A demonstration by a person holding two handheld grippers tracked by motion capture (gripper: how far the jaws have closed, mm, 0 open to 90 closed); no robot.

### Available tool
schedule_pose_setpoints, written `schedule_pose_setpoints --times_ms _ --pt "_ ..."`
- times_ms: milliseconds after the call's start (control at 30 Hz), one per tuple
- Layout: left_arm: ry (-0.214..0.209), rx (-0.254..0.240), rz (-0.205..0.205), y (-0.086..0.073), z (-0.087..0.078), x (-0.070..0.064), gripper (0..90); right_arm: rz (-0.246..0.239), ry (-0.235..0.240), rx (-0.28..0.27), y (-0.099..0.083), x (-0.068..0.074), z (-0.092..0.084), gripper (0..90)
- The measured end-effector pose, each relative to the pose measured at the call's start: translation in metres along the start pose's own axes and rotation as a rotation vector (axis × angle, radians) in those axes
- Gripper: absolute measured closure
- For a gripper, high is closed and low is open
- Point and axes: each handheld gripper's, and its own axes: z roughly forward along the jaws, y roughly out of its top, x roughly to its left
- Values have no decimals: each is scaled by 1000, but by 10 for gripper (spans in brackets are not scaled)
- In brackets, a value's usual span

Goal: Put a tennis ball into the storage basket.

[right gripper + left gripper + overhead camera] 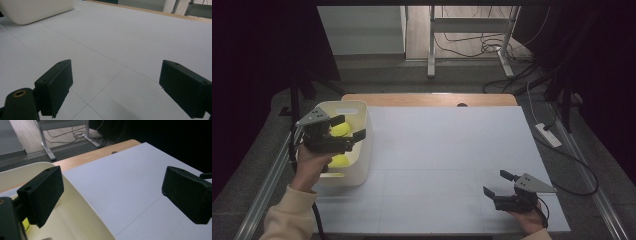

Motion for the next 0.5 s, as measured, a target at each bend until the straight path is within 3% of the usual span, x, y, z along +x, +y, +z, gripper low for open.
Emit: schedule_pose_setpoints --times_ms 500 --pt "-77 -16 51 -10 3 -24 51 -2 -10 -2 0 1 -4 115"
